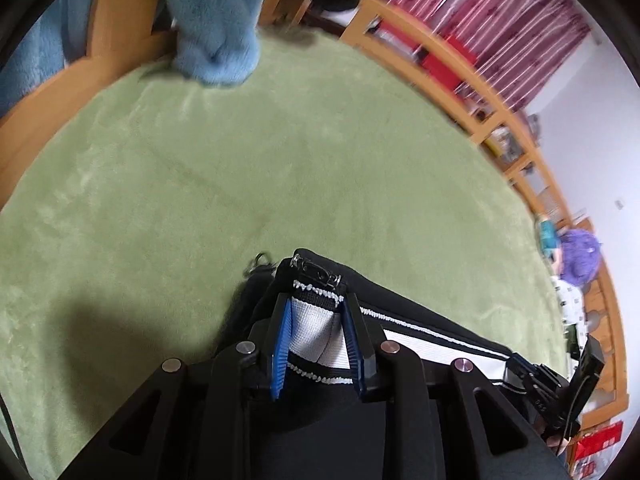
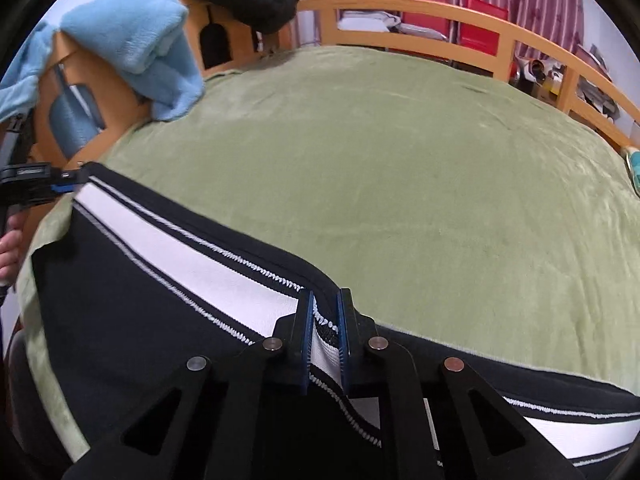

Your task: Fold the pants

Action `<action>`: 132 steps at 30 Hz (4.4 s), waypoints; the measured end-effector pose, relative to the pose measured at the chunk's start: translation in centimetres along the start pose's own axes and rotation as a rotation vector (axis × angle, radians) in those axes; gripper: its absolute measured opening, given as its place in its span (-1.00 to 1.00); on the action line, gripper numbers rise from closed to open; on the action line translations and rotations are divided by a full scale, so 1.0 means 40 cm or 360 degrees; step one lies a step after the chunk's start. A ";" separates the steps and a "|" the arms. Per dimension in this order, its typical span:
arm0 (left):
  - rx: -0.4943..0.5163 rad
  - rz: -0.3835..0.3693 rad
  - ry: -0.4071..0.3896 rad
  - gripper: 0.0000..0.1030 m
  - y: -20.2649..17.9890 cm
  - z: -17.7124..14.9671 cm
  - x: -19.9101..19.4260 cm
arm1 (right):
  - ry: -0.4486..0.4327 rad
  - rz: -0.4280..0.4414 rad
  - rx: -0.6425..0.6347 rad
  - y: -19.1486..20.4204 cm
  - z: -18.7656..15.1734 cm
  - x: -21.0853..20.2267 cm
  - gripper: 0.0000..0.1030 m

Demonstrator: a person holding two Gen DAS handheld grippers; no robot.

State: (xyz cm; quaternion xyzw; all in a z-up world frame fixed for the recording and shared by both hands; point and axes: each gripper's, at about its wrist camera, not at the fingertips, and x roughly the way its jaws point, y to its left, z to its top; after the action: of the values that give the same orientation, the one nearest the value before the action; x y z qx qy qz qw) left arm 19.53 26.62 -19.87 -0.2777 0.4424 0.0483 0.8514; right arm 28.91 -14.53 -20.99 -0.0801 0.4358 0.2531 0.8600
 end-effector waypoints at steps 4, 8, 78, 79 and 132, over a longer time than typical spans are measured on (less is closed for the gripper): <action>-0.0028 0.0099 0.0189 -0.29 0.020 0.001 0.050 | 0.0090 -0.0006 0.0024 -0.002 -0.028 0.057 -0.51; -0.0058 0.0017 0.0108 0.31 0.044 -0.039 -0.039 | -0.0032 0.0048 0.0136 -0.014 -0.055 -0.053 0.05; 0.0908 -0.0529 0.0268 0.24 -0.854 -0.599 -0.130 | -0.0286 -0.0104 0.1143 -0.357 -0.695 -0.597 0.25; 0.0883 -0.0505 0.0261 0.25 -0.834 -0.592 -0.132 | -0.0292 -0.0060 0.1148 -0.356 -0.686 -0.583 0.25; 0.0373 -0.0208 0.0369 0.27 -0.445 -0.468 0.030 | -0.0120 -0.0219 0.0811 -0.306 -0.478 -0.419 -0.07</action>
State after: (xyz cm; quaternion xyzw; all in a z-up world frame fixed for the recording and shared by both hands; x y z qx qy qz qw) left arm 12.47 1.80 -21.68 -0.2085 0.5211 -0.0915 0.8225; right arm 13.29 -38.04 -20.38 0.1190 0.4465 0.0789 0.8833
